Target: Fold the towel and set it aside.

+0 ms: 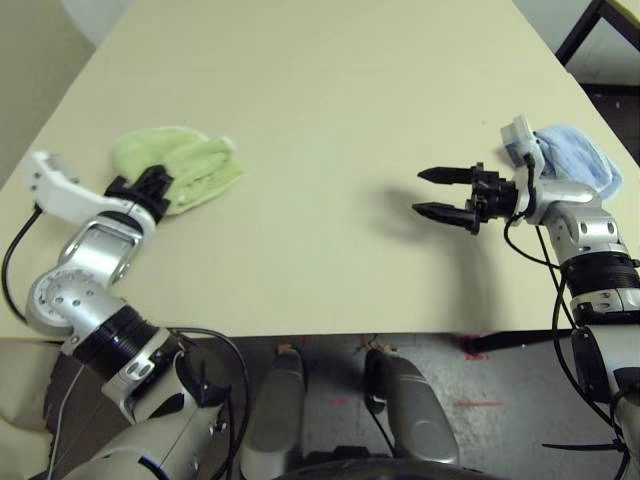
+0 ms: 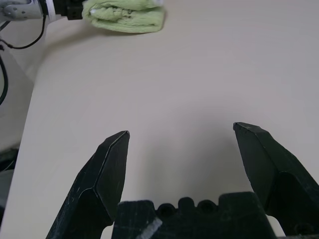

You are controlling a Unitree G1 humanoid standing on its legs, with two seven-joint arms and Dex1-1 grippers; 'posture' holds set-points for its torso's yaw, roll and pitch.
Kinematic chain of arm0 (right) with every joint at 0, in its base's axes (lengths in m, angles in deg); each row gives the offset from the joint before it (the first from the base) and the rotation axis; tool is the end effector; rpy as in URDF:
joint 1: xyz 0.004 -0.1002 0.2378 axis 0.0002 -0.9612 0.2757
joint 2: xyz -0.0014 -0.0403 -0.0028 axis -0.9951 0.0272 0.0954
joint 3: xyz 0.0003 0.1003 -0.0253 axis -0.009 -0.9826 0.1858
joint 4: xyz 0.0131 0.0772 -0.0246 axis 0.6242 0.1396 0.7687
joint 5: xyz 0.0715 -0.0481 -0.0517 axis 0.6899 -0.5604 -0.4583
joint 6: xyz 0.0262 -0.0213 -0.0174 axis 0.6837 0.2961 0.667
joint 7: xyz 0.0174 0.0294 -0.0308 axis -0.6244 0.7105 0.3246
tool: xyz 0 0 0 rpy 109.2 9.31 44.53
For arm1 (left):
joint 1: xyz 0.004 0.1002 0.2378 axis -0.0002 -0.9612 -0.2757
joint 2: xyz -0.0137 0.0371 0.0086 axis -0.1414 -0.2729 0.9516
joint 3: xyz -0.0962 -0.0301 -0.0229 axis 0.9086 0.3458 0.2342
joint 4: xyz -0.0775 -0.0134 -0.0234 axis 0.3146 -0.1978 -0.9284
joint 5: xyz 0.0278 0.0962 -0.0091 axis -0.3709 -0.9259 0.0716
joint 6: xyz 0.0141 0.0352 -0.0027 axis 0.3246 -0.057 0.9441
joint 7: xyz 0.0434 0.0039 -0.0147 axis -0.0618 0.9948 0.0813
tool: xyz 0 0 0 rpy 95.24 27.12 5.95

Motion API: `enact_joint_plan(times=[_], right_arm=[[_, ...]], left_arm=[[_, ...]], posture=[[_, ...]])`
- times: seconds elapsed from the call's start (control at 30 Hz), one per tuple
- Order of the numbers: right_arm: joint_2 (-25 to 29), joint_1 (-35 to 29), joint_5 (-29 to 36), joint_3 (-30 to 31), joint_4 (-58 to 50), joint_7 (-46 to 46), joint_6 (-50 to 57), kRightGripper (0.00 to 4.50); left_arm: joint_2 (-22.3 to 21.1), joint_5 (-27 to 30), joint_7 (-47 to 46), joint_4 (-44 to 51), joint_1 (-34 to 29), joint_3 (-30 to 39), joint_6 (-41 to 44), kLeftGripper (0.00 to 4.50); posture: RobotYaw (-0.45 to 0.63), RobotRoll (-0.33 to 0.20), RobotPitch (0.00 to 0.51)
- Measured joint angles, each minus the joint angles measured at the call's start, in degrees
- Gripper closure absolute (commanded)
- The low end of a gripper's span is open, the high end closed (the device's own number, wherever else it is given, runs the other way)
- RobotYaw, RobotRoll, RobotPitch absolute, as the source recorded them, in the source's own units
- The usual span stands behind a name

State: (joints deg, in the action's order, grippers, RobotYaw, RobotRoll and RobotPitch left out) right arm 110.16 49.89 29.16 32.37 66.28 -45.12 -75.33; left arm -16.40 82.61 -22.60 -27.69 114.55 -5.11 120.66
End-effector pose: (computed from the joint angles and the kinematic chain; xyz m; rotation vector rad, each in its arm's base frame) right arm 0.3286 -0.2531 0.1601 -0.1892 0.0248 1.2521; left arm 0.2248 0.2842 0.1694 -0.8318 -0.0171 0.3499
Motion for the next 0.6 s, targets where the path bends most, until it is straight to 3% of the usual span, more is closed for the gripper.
enact_joint_plan(times=[0.33, 0.43, 0.6], right_arm=[[-0.93, 0.51, -1.17, 0.01, 1.80, -0.46, -1.74, 0.00], [-1.03, 0.36, -1.17, 0.01, 1.79, -0.45, -1.91, 0.00], [-1.22, -0.27, -1.17, 0.00, 1.72, -0.35, -1.94, 0.00]], left_arm=[[2.94, 0.50, -7.84, -2.54, -0.56, -1.92, -9.35, 4.48], [3.35, 1.95, -8.73, -2.86, -1.37, -3.26, -8.95, 3.55], [2.04, 7.64, -9.20, -2.77, -3.24, -4.62, -4.32, 1.65]], posture=[[0.29, 0.000, 0.178], [0.28, 0.000, 0.177], [0.28, 0.000, 0.176]])
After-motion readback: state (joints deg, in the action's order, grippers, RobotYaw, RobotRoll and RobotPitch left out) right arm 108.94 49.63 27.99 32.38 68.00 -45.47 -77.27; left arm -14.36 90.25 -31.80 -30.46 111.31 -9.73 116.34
